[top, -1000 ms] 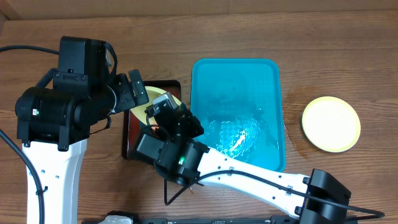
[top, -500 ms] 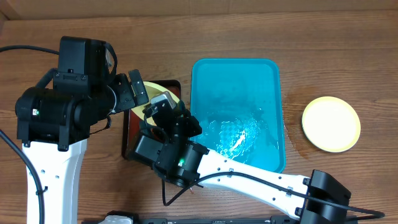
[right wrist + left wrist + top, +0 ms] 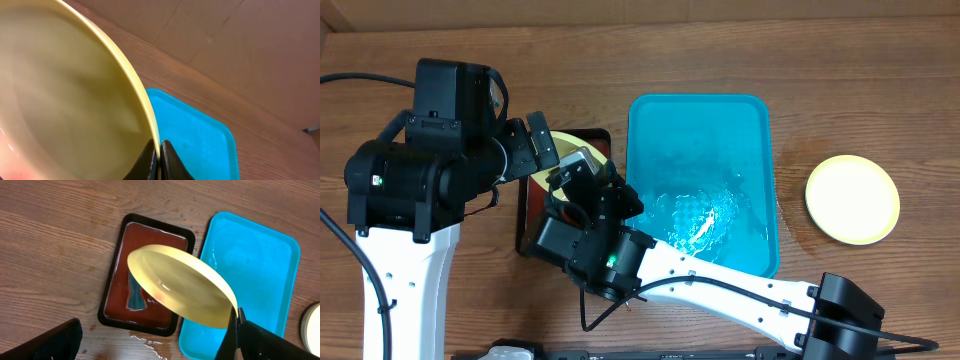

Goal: Clean dirty plates on tray and stack at the side

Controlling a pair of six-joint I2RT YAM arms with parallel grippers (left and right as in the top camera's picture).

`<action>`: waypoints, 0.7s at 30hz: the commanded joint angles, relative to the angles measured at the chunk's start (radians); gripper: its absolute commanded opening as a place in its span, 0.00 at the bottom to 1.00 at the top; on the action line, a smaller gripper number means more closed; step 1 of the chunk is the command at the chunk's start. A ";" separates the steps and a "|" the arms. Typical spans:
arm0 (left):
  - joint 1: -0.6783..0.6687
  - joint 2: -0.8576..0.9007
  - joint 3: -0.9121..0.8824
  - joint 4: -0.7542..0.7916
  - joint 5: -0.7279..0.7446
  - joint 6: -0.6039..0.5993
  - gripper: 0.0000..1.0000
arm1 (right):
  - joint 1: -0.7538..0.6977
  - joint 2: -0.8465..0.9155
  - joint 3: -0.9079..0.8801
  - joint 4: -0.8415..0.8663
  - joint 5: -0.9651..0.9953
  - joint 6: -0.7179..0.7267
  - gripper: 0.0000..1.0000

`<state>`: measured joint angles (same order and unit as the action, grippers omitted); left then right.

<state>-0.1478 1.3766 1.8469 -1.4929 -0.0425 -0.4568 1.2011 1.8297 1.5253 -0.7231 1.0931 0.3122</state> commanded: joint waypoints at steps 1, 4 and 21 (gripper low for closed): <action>0.003 0.004 0.014 0.002 -0.019 0.008 1.00 | -0.006 -0.046 0.026 0.012 0.032 -0.029 0.04; 0.003 0.004 0.014 0.002 -0.019 0.008 1.00 | -0.009 -0.046 0.026 0.012 0.050 -0.113 0.04; 0.003 0.004 0.014 0.002 -0.019 0.008 1.00 | -0.021 -0.046 0.026 0.093 0.186 -0.190 0.04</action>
<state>-0.1478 1.3766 1.8469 -1.4929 -0.0425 -0.4568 1.1847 1.8297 1.5253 -0.6388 1.2339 0.1287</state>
